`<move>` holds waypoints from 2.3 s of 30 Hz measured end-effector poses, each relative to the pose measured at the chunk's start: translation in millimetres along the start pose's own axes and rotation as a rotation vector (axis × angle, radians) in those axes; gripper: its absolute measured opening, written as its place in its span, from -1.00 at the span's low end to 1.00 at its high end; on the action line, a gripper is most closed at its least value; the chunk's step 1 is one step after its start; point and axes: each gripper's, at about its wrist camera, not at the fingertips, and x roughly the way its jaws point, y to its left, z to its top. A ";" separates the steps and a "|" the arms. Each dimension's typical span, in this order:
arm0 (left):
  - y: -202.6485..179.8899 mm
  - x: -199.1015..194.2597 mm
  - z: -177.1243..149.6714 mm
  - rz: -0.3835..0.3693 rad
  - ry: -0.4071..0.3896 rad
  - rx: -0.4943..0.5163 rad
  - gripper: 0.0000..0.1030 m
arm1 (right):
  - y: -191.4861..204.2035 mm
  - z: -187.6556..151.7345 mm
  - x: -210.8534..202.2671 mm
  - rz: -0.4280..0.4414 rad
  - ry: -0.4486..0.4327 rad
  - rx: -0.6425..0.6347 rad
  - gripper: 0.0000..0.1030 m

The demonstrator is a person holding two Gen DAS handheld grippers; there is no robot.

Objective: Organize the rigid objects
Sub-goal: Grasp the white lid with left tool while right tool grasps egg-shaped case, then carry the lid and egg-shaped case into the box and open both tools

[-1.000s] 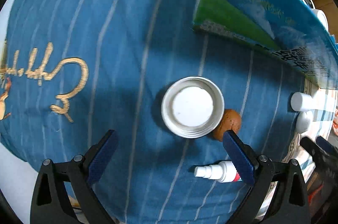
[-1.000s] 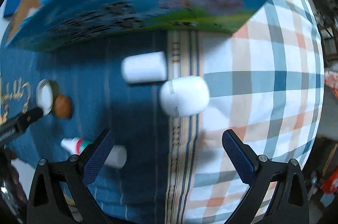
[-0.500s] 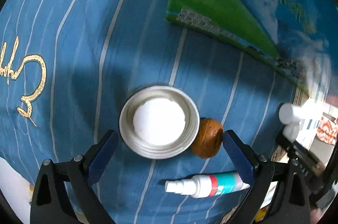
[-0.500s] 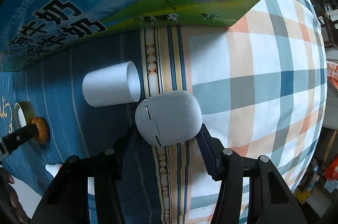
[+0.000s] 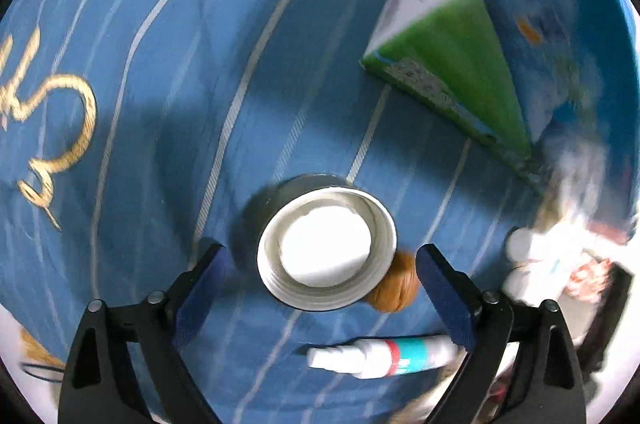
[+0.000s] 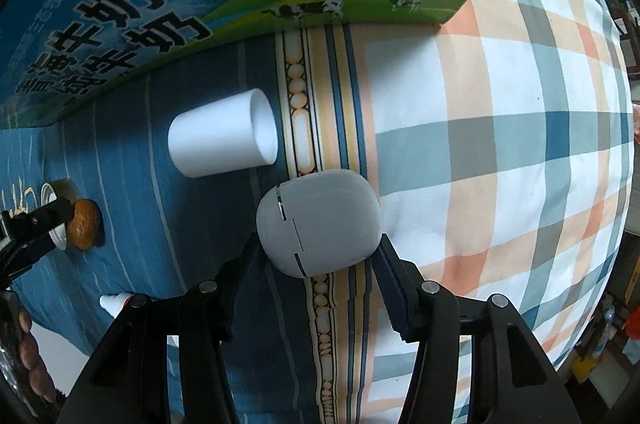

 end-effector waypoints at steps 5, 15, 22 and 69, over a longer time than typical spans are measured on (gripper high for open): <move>22.0 0.6 9.6 -0.042 0.018 -0.066 0.85 | 1.5 -9.0 3.8 -0.015 0.000 -0.011 0.10; 14.8 1.6 -0.5 0.109 0.001 0.039 0.32 | 18.7 -19.2 3.2 -0.016 0.039 -0.032 0.08; -6.4 15.1 6.9 0.207 0.016 0.093 0.32 | 17.1 -23.1 8.3 -0.007 0.058 0.009 0.08; -96.9 -59.3 -50.7 0.112 -0.159 0.216 0.22 | 12.5 22.7 -2.4 -0.031 -0.060 0.053 -0.06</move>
